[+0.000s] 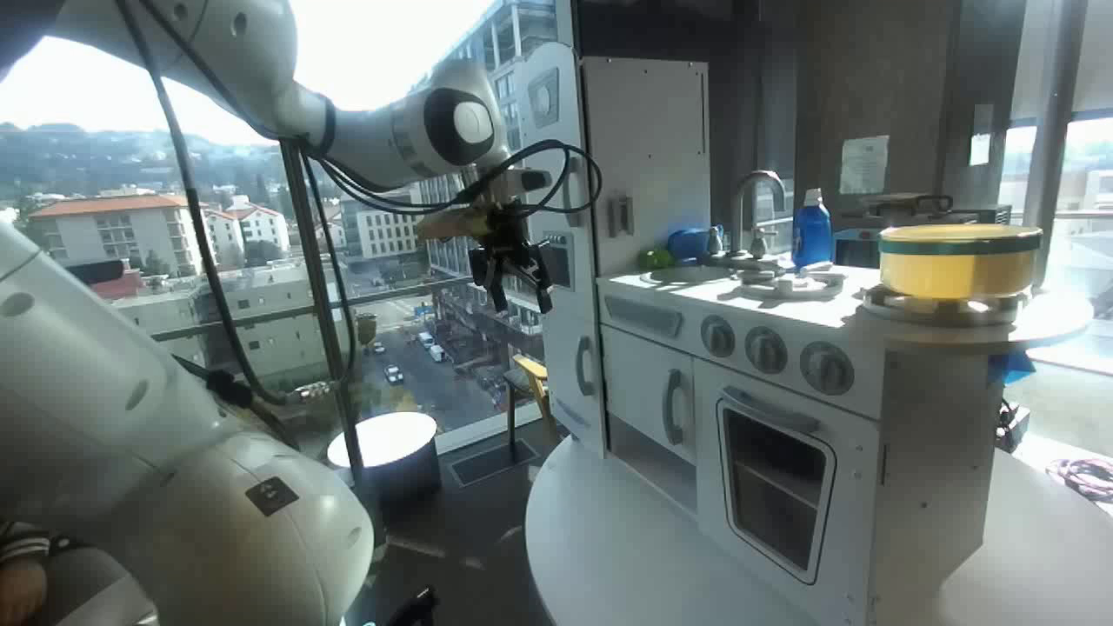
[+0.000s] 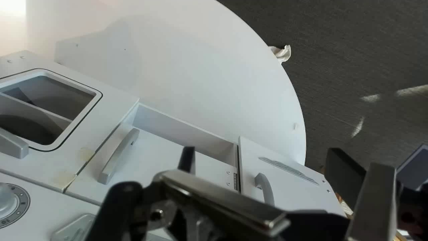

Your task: Open all the kitchen cabinet doors, beginning with the left upper and ending with the right lower door

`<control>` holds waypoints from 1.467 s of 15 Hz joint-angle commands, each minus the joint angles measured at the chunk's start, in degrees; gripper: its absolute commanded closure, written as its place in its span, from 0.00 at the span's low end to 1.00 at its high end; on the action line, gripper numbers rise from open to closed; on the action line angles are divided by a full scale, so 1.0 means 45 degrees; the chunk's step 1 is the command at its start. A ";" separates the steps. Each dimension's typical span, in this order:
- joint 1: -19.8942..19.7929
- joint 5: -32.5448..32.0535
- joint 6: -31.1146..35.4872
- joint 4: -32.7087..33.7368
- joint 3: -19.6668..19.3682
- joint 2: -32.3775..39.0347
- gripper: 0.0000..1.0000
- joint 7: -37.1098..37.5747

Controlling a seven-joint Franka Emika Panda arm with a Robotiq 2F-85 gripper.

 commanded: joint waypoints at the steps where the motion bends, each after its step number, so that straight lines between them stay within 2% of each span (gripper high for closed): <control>1: 0.0215 -0.0111 -0.0010 0.0068 -0.0179 0.0035 0.00 0.0092; 6: 0.0213 -0.0111 -0.0012 0.0190 -0.0177 -0.0055 0.00 0.0091; 8: 0.0256 -0.0215 0.0619 0.0435 -0.0171 0.0173 0.00 -0.0101; 15: 0.0260 -0.1738 0.4295 0.1568 0.0414 0.0503 0.00 -0.0065; 19: 0.0040 -0.2932 0.6115 0.2742 0.1183 0.1614 0.00 0.0296; 22: -0.0262 -0.4022 0.6909 0.3727 0.1699 0.2514 0.00 0.0864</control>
